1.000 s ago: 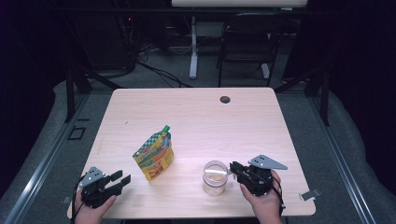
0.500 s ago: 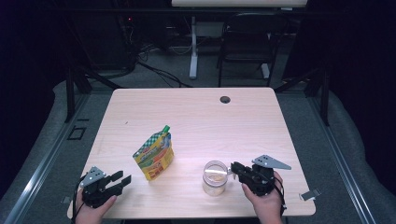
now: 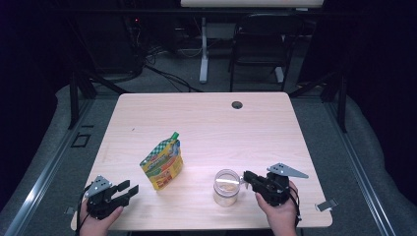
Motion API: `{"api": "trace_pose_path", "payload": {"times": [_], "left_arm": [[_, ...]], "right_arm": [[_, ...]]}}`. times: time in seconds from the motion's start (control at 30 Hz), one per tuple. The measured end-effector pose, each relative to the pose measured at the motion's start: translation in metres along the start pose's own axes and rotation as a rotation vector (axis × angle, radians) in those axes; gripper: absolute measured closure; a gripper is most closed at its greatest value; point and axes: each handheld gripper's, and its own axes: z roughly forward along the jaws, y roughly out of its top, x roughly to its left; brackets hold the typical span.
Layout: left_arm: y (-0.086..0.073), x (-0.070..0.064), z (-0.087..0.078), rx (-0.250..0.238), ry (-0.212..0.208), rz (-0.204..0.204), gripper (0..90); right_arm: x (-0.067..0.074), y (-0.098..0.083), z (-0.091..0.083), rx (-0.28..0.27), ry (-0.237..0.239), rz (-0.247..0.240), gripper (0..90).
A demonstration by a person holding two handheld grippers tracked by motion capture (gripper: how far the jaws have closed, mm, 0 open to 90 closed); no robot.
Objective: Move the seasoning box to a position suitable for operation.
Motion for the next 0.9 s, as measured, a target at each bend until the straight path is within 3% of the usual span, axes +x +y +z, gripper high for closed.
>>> {"api": "trace_pose_path", "payload": {"times": [0.47, 0.9], "left_arm": [[-0.0002, 0.0000, 0.0005, 0.002, 0.001, 0.000, 55.1], [-0.0008, -0.0032, -0.0039, 0.007, 0.001, -0.002, 56.6]], "right_arm": [[-0.0058, -0.0011, 0.0005, -0.005, 0.036, 0.069, 84.8], [-0.0059, -0.0011, 0.0006, -0.007, 0.032, 0.079, 85.2]]}}
